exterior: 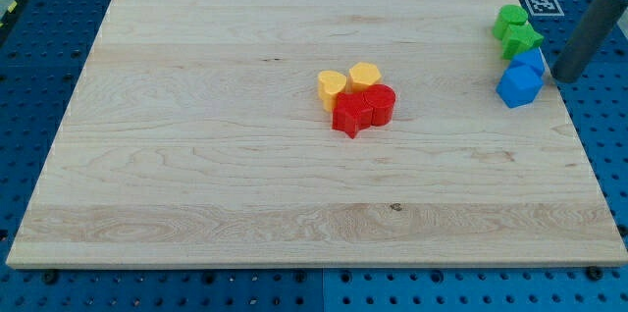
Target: Adjust the green blocks above the blue triangle in a line
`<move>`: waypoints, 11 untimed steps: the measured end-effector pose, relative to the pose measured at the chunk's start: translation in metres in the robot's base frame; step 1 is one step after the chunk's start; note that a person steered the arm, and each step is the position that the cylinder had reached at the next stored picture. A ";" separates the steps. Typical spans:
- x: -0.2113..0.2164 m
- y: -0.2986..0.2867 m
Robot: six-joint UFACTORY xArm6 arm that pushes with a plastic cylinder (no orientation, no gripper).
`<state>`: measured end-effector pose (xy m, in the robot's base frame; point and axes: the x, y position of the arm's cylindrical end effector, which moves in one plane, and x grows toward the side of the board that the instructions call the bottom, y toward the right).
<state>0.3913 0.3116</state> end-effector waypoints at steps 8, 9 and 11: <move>-0.044 -0.004; -0.045 -0.022; -0.045 -0.036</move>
<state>0.3466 0.2754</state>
